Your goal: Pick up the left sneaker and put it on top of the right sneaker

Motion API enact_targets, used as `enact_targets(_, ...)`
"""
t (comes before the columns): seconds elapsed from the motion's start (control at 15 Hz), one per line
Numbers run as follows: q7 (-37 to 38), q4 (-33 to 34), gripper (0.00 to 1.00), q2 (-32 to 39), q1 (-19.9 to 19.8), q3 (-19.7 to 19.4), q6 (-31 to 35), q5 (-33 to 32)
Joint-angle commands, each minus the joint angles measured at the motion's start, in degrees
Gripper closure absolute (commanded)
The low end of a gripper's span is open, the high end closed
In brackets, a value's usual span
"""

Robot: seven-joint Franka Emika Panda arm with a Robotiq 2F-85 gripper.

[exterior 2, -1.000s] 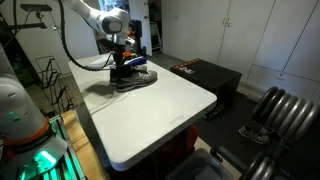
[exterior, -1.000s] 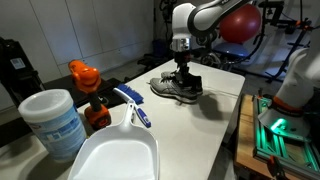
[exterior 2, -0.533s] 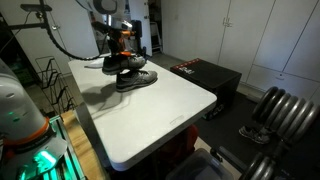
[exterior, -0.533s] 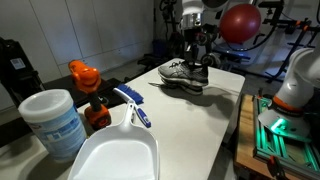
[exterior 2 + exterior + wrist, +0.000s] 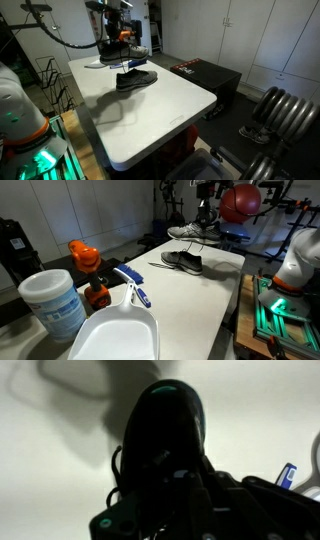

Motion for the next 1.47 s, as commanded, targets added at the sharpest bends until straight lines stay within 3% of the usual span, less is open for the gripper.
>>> enact_targets(0.0,-4.76,3.53,0.98,4.57,-0.23,-0.5,-0.26,-1.53)
enact_targets(0.4,-6.93,8.23,0.98,12.18,-0.12,-0.38,-2.0,-1.15)
enact_targets(1.4,6.96,13.4,0.98,21.35,-0.12,-0.81,-7.5,0.02)
